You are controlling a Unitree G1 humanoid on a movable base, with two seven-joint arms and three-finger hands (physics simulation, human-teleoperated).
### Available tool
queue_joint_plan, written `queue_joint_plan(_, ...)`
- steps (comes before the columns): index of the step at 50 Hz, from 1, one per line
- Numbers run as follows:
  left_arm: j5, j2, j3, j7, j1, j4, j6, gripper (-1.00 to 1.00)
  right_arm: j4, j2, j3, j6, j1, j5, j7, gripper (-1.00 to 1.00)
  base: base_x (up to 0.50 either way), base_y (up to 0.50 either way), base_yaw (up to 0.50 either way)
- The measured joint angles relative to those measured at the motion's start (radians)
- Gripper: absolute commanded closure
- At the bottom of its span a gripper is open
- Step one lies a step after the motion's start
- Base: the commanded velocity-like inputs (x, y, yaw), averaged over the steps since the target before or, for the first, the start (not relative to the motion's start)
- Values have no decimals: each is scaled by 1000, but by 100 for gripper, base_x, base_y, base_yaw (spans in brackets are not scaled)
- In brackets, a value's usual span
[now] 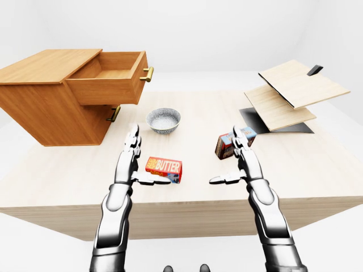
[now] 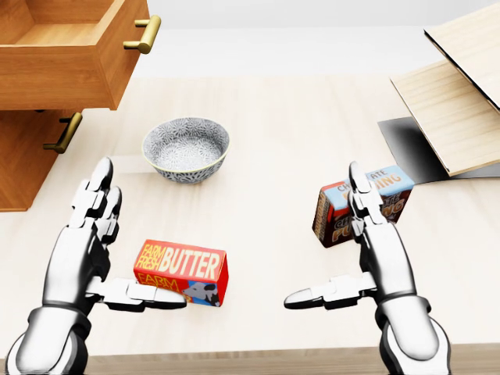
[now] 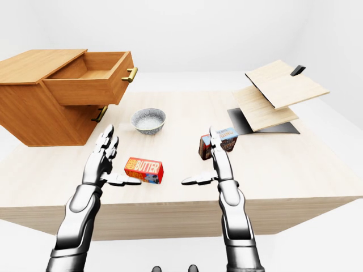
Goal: Close the top drawer of the cabinet.
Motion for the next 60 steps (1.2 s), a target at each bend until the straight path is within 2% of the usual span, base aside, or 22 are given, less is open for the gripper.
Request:
queue_joint_plan(13, -12, 36, 28, -25, -130, 31, 0, -100, -17, -24, -13, 6, -107, -14, 17, -100, 0, 0, 0)
queue_joint_plan(23, -38, 54, 41, -10, -194, -55, 0, -100, -83, -29, -7, 6, -166, -35, 28, -100, 0, 0, 0)
queue_joint_plan(39, -57, 56, 45, -15, -195, -188, 0, -100, -173, -39, -13, 6, -217, -40, 45, -100, 0, 0, 0)
queue_joint_plan(60, -46, 56, 43, -30, -189, -214, 0, -100, -221, -39, -11, 6, -193, -45, 72, -100, 28, 0, 0)
